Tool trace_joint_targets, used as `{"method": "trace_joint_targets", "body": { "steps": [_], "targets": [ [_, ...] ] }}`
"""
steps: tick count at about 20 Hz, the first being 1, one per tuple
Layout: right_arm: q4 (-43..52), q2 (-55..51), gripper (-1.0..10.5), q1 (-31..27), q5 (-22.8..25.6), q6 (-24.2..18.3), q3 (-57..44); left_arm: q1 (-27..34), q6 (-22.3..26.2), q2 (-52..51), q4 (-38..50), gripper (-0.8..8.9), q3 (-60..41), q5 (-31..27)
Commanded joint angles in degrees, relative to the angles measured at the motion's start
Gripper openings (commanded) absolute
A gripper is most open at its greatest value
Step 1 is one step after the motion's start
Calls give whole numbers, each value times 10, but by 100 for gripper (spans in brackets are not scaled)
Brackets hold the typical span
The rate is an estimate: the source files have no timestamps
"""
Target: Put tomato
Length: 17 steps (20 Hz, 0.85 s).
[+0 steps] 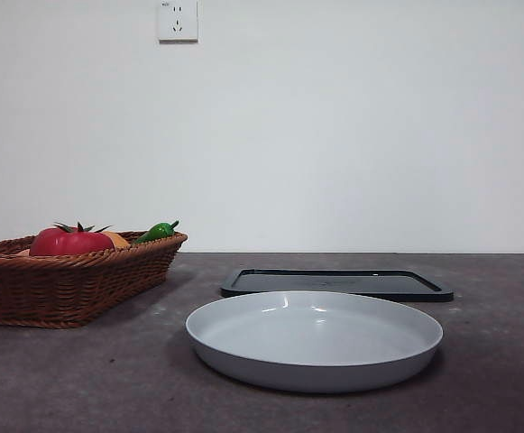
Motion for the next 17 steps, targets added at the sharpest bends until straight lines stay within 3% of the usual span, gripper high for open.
{"method": "trace_joint_targets", "body": {
  "steps": [1, 8, 14, 17],
  "targets": [
    [-30, 28, 7, 0, -20, -14, 45, 1, 12, 25, -14, 10, 43, 23],
    [-143, 144, 6, 0, -85, -92, 179, 1, 120, 132, -111, 10, 162, 89],
    [-252, 256, 7, 3, -164, -163, 282, 0, 181, 229, -188, 10, 250, 164],
    [-302, 304, 7, 18, -176, -185, 329, -9, 211, 270, -228, 10, 290, 179]
  ]
}}
